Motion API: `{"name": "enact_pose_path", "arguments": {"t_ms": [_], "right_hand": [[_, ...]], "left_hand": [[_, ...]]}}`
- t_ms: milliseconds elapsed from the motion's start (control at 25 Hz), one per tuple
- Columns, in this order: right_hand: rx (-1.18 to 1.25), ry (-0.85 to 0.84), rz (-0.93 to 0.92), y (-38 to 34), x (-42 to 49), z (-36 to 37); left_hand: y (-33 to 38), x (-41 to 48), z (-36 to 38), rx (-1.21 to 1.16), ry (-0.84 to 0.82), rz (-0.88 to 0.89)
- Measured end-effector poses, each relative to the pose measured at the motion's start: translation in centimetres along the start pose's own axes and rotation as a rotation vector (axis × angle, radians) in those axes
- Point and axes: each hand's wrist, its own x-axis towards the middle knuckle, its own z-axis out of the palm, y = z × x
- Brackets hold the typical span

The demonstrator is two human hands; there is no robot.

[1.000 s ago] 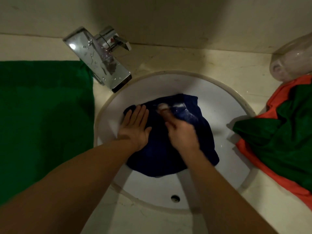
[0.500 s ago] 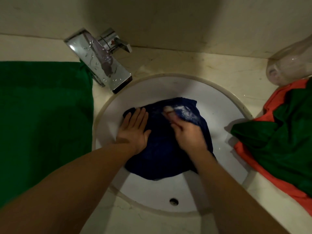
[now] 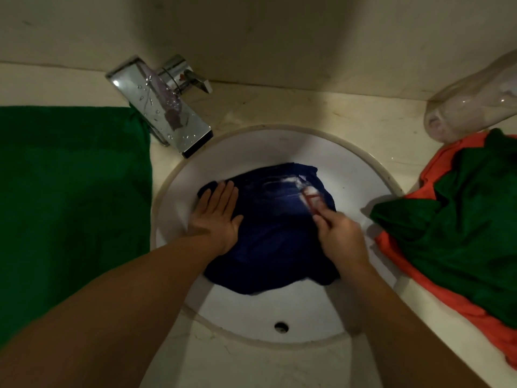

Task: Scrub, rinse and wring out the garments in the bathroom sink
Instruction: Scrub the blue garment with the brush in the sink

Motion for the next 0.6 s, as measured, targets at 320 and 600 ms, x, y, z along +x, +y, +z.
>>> {"name": "enact_pose_path", "arguments": {"t_ms": [320, 600], "right_hand": [[0.003, -0.185, -0.265, -3.2, -2.2, 2.2], [0.044, -0.033, -0.088, -0.1, -1.7, -0.7]], "left_hand": [[0.3, 0.0, 0.5, -0.011, 0.022, -0.019], [3.4, -1.0, -0.6, -0.392, 0.195, 0.045]]}}
